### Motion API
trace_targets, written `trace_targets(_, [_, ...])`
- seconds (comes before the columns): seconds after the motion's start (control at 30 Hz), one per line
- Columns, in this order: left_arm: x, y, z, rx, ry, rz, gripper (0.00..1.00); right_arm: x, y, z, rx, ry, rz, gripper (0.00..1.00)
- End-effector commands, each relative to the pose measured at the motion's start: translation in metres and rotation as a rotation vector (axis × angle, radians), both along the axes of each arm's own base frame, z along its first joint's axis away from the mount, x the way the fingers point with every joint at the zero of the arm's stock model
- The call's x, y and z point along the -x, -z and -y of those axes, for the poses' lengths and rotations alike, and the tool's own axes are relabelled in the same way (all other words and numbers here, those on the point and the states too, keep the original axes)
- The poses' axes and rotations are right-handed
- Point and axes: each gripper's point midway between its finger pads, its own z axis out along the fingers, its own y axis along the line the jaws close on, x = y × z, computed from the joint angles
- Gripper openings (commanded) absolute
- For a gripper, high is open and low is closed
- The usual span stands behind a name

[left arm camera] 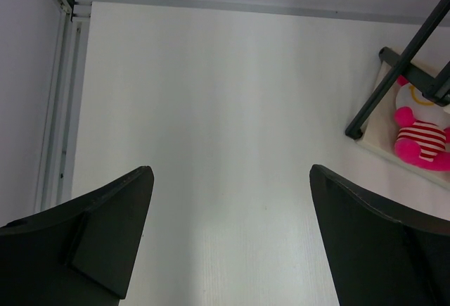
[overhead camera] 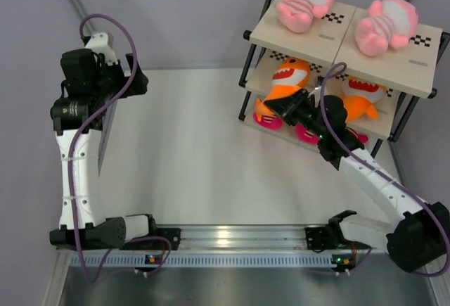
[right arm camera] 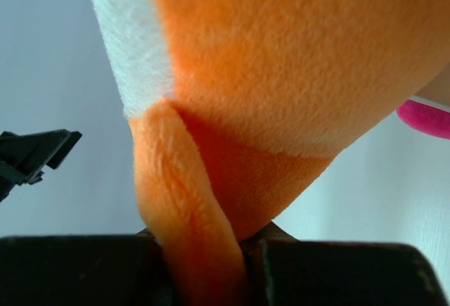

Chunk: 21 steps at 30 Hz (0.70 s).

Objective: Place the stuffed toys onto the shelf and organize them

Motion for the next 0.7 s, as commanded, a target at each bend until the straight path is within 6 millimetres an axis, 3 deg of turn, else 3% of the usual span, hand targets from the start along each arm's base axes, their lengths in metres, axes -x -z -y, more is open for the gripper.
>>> trace_targets(0.0, [0.005,-0.02,0.002,-0.009,0.014,0.068,0.99,-0.025,-0.045,0.011,-0.085,0.08,0.107,0.07])
trace_targets(0.2, [0.009,-0.022,0.001,-0.016,0.013,0.078,0.99,-0.046,-0.061,0.018,-0.125,0.139,0.143,0.09])
trace_targets(0.3, [0.01,-0.023,0.001,-0.021,0.012,0.081,0.99,-0.044,-0.068,0.015,-0.141,0.125,0.148,0.09])
trace_targets(0.5, [0.011,-0.02,0.011,-0.006,0.07,0.075,0.95,-0.033,-0.06,0.02,-0.115,0.143,0.135,0.1])
trace_targets(0.53, [0.011,-0.013,0.018,-0.006,0.12,0.062,0.88,-0.03,-0.061,0.02,-0.108,0.139,0.138,0.08])
trace_targets(0.6, [0.017,-0.001,0.05,0.018,0.301,0.039,0.83,-0.021,-0.062,0.018,-0.099,0.123,0.14,0.01])
trace_targets(0.63, [0.018,0.023,0.059,-0.043,0.377,0.001,0.82,-0.016,-0.063,0.014,-0.097,0.106,0.139,0.0])
trace_targets(0.67, [0.029,0.035,0.095,-0.093,0.495,-0.011,0.82,-0.01,-0.066,0.012,-0.098,0.089,0.144,0.0])
